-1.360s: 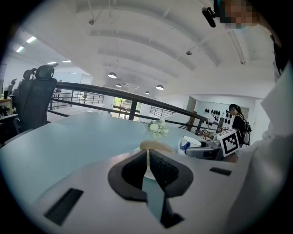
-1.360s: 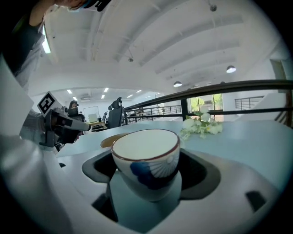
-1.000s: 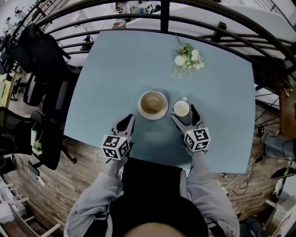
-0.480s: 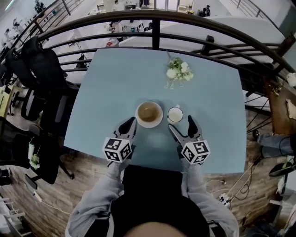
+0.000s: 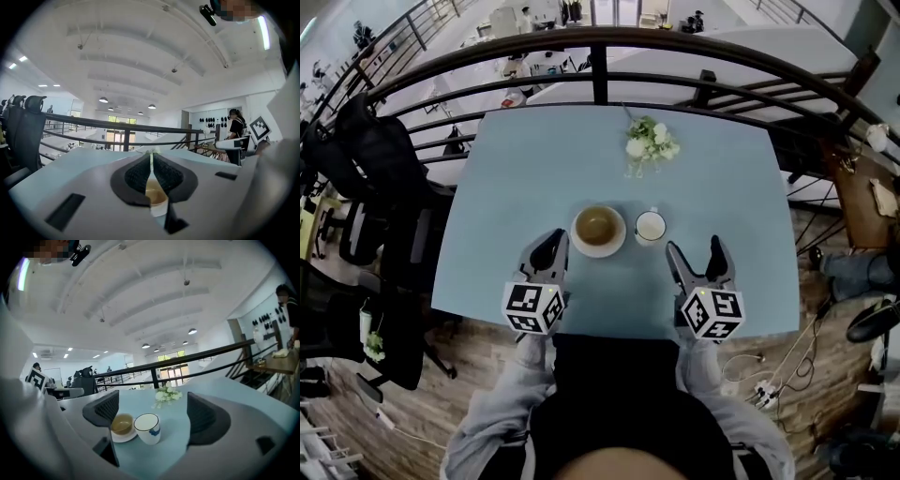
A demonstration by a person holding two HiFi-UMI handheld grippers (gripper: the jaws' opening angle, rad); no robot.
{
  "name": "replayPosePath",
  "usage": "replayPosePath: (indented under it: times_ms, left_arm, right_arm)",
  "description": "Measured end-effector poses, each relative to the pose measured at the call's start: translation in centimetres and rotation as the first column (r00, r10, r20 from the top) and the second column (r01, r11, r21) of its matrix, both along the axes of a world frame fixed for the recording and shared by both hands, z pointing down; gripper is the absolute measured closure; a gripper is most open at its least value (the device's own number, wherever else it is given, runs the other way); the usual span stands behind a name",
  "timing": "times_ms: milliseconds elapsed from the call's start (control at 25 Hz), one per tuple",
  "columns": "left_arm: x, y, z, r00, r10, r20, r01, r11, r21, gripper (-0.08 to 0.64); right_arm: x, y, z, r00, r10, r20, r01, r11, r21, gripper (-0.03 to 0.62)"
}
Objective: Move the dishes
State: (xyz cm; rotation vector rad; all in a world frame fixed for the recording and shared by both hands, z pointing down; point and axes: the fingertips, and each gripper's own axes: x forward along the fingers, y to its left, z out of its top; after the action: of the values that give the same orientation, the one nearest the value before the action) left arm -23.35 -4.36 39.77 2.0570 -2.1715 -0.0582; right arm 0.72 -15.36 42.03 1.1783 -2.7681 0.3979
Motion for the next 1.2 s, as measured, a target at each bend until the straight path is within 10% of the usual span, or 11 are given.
replayPosePath:
  times_ms: [360,760,1200]
  left_arm:
    - [1.1,0.1,-0.2,0.999,0.032,-0.018,-0.032,0.999,0.004,0.529]
    - [5.1,-0.9,0.9,0.987,0.161,0.002,-0.160,0.986,-0.048,0.529]
    - [6.6,-0.7,0.5,0.981,0.192,-0.010,-0.192,0.981,-0.038,0.529]
  right_arm:
    - [0.4,1.0,-0.7,1.000,-0.006,-0.022,0.006,1.000,-0.010,0.197]
    - [0.7,1.9,-0.1,1.000,0.007,0.009,-0.006,0.999,-0.035,0.578]
    - [-0.5,3.1,0.9,0.997,-0.080,-0.018,0.079,0.995,-0.054,0.586]
